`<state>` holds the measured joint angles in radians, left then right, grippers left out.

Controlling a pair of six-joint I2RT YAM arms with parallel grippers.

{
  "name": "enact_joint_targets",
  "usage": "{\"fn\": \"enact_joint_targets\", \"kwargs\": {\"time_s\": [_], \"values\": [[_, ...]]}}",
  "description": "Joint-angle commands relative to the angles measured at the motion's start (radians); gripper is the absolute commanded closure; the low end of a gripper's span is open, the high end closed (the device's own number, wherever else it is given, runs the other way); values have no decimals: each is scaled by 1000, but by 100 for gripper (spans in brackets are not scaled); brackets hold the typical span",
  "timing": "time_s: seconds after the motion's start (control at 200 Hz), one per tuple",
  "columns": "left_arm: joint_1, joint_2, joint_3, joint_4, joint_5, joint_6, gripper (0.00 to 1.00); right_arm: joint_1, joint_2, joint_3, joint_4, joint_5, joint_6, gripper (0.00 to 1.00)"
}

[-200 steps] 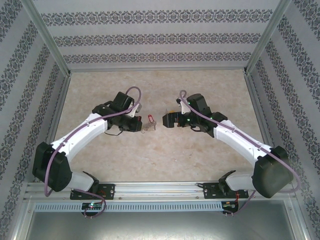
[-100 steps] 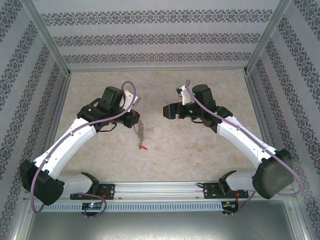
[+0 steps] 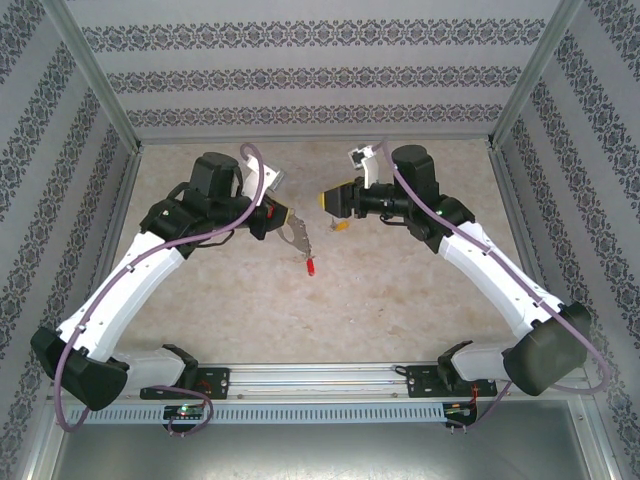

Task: Put the keys on the keyring

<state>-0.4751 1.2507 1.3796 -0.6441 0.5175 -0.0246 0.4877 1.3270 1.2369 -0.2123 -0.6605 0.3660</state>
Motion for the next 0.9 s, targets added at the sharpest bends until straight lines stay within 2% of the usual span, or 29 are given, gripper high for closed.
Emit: {"fn": "enact_joint_targets", "kwargs": {"time_s": [0.0, 0.135, 0.485, 0.565, 0.709, 0.894], "values": [[17, -17, 63, 73, 78, 28, 100, -3, 12, 55, 19, -41, -10, 54], [34, -2, 112, 82, 125, 26, 100, -2, 32, 99, 24, -71, -8, 58], [91, 9, 158, 191, 248, -48, 100, 19, 63, 161, 90, -174, 30, 57], [102, 15, 170, 205, 274, -57, 100, 30, 72, 177, 93, -183, 33, 53], [110, 34, 198, 209, 312, -61, 100, 43, 90, 192, 114, -186, 34, 40], [117, 47, 204, 218, 345, -70, 100, 46, 97, 193, 165, -168, 58, 40]]}}
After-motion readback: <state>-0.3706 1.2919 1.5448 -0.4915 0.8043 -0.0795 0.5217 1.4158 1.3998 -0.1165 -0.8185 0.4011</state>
